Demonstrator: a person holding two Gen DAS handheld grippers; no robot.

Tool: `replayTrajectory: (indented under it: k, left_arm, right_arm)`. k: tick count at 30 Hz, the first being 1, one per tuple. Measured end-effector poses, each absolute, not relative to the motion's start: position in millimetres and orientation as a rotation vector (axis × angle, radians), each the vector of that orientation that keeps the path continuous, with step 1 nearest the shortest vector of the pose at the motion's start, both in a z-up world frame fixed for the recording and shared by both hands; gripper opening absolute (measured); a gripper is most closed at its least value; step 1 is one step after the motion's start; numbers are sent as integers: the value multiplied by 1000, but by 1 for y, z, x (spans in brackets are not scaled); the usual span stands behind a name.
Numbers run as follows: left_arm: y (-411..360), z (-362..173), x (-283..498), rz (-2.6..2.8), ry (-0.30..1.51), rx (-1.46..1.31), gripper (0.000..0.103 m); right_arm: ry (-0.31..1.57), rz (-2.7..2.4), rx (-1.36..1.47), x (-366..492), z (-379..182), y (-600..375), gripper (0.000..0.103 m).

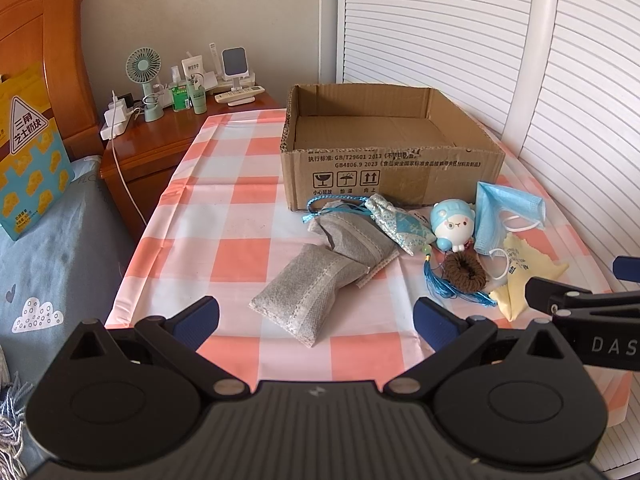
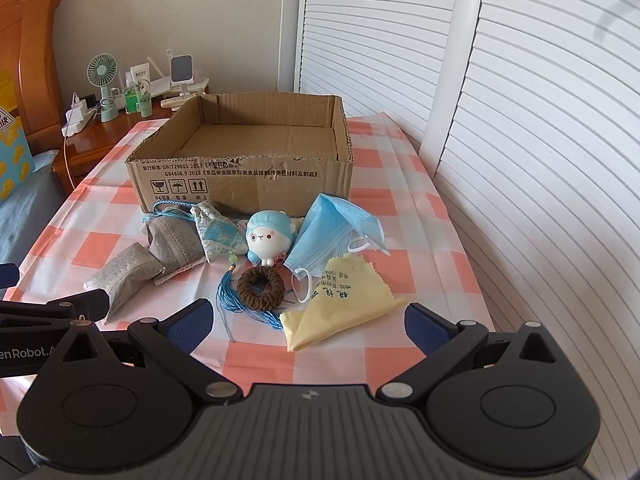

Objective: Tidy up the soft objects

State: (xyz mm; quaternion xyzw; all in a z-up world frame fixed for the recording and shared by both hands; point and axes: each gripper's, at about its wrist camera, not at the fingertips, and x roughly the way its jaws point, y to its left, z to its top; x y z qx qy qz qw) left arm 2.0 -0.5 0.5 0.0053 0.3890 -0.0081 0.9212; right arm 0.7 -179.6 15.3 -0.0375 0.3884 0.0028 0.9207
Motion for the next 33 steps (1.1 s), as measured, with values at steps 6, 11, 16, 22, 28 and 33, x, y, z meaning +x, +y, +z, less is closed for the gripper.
replayTrajectory:
  k: [6,11,16,22,28,33]
  left_arm:
    - [0,2,2,-17,797,10,102]
    - [0,1,2,-17,798,10,102]
    - [-1,3,3,-16,799,14,102]
    - [-2,4,4,-14,798,21,102]
    - [-4,3,7,-22,794,31,102]
    - [-6,1,11,-27,793,42,102]
  right_arm:
    - [796,5,-78,1,15,-180,103]
    - [796,4,-78,1,16,-180,103]
    - [794,4,-79,1,16,-180,103]
    - [795,6,-80,2,15,-180,103]
    - [792,5,-80,3,14,-181,103]
    - [792,6,-81,6,13,-182,103]
